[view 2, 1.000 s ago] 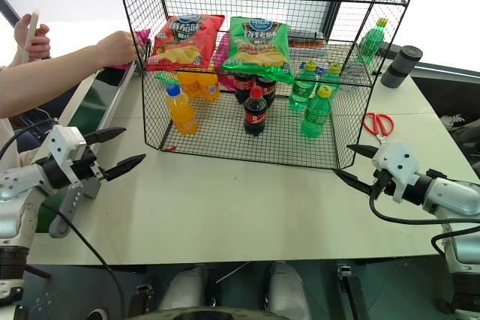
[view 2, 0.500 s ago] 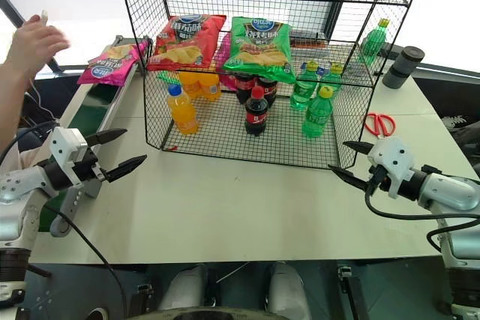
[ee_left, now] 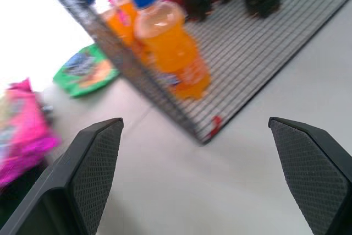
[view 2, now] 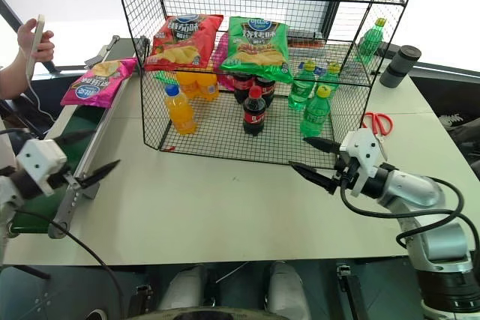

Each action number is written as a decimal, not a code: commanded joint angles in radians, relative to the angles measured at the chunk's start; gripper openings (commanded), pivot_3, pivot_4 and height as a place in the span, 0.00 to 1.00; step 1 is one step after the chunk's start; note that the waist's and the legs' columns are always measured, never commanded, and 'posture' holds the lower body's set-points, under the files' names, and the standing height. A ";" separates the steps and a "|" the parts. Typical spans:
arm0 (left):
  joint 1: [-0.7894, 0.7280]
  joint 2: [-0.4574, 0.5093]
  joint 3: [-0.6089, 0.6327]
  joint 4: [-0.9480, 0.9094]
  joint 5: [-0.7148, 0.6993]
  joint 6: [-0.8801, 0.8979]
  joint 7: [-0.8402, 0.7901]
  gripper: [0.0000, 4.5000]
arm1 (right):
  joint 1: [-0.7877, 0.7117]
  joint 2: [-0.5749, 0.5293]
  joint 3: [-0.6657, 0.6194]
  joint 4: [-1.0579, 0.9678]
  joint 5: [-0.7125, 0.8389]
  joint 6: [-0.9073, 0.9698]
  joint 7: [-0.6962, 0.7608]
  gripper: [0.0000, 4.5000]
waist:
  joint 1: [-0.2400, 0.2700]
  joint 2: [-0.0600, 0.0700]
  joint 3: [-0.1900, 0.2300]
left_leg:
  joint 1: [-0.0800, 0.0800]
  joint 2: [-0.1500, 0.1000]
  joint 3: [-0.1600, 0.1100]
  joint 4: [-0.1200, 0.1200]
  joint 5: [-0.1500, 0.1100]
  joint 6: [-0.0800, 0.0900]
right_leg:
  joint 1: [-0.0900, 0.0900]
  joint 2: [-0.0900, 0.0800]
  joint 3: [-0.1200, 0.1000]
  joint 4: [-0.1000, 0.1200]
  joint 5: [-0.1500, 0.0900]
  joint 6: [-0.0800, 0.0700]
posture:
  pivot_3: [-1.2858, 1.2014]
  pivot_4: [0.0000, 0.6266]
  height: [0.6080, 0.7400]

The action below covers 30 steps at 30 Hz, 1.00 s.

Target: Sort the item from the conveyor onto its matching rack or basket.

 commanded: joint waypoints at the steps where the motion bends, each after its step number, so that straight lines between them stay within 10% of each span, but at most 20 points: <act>1: 0.064 0.036 0.097 0.050 0.107 -0.175 0.087 1.00 | -0.045 0.046 0.078 -0.067 0.041 0.033 0.001 0.75 | 0.000 0.000 0.000 | 0.000 0.000 0.000 0.000 0.000 0.000 | 0.000 -0.001 0.000 0.000 0.000 0.000 | 0.52 0.24 0.98; 5: 0.166 0.062 0.179 0.109 0.241 -0.348 0.208 1.00 | -0.076 0.085 0.170 -0.100 0.095 0.103 0.036 0.99 | -0.002 0.001 0.000 | 0.000 0.000 0.000 -0.001 0.000 0.001 | -0.002 -0.002 0.000 0.000 0.000 0.000 | 0.52 0.24 0.98; 30: 0.239 0.179 0.094 0.422 0.632 -0.617 0.746 1.00 | -0.121 0.098 0.169 -0.044 0.119 0.067 0.107 0.99 | -0.001 0.001 0.000 | -0.001 0.000 0.001 -0.001 -0.002 0.002 | -0.005 -0.004 -0.001 -0.001 0.000 0.000 | 0.52 0.24 0.98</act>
